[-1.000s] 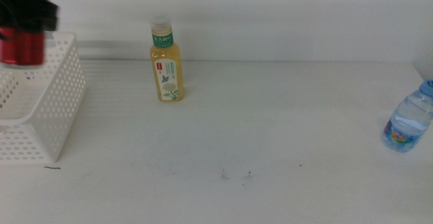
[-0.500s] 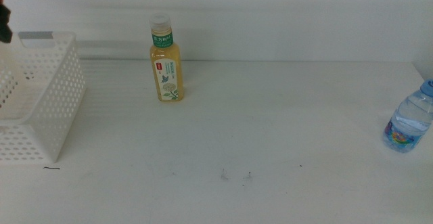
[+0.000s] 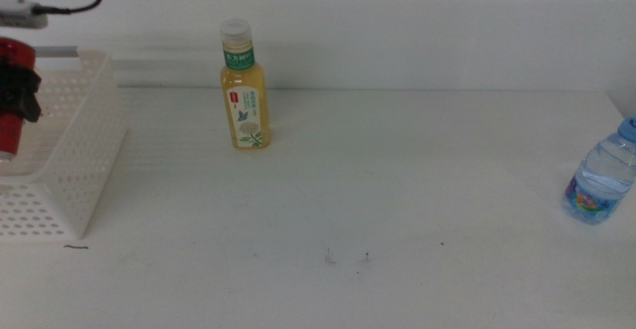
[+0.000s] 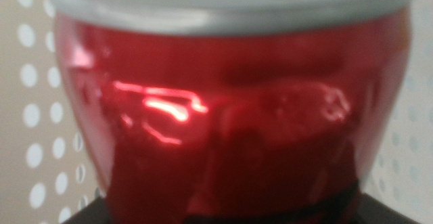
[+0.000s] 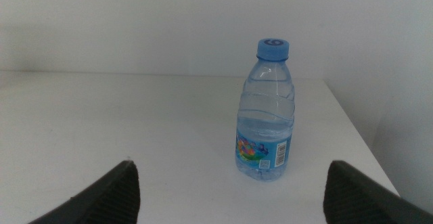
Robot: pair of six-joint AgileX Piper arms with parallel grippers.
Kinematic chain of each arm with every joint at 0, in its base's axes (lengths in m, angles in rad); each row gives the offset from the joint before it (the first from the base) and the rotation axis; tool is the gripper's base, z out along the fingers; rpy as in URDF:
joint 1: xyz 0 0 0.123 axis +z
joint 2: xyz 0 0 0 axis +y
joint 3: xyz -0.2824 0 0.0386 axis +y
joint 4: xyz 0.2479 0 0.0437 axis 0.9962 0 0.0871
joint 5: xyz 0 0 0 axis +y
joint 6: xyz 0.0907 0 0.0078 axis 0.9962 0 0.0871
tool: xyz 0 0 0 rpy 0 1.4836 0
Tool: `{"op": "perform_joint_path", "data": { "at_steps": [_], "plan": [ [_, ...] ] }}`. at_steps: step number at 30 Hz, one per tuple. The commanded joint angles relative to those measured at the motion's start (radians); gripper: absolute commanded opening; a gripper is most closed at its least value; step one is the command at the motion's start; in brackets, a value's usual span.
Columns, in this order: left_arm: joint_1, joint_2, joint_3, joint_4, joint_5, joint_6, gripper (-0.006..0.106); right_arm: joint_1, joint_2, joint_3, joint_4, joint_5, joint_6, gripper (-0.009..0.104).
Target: Use arms to grab the bottles and put them into the dustbin to the left of the table.
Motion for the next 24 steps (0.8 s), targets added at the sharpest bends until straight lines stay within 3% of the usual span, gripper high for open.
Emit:
{"op": "perform_joint_path", "data": {
  "at_steps": [1,6,14,24],
  "plan": [
    [0.001,0.0,-0.018,-0.003,-0.033,0.001,0.027,-0.008,-0.004,0.003,-0.004,-0.01,-0.008,0.091],
    [-0.001,0.023,-0.018,-0.005,-0.036,-0.003,0.043,-0.008,-0.004,0.003,-0.004,-0.01,-0.008,0.091],
    [-0.001,0.045,-0.021,-0.032,-0.028,-0.003,0.094,-0.008,-0.004,0.003,-0.004,-0.01,-0.008,0.091],
    [-0.125,-0.135,-0.032,0.074,0.029,-0.201,0.094,-0.008,-0.004,0.003,-0.004,-0.01,-0.008,0.091]
  ]
}}
